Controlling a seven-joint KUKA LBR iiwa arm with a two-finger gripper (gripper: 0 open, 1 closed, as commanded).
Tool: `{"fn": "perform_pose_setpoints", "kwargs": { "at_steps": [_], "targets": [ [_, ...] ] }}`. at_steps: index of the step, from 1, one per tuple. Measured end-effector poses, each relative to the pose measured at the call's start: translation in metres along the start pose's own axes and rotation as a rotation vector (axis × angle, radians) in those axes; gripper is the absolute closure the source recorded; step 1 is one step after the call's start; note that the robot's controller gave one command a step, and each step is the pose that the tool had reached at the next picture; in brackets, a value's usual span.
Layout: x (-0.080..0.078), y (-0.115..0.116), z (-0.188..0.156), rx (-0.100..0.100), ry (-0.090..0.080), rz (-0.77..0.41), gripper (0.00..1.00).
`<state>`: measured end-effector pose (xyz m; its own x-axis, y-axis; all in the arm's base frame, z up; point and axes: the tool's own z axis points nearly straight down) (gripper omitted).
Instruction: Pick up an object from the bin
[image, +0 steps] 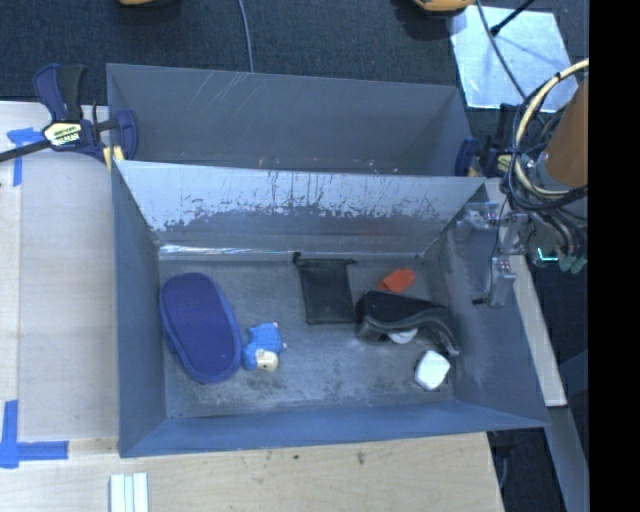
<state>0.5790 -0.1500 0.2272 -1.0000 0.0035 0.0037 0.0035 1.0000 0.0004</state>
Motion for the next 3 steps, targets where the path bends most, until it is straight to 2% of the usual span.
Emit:
{"fn": "perform_pose_setpoints", "kwargs": {
  "at_steps": [1,2,3],
  "targets": [
    [0.016,0.011,0.136,-0.001,0.001,-0.139,0.00],
    [0.013,0.012,0.131,-0.002,-0.007,-0.139,1.00],
    [-0.019,-0.003,0.015,0.005,-0.012,-0.138,1.00]
  ]
}}
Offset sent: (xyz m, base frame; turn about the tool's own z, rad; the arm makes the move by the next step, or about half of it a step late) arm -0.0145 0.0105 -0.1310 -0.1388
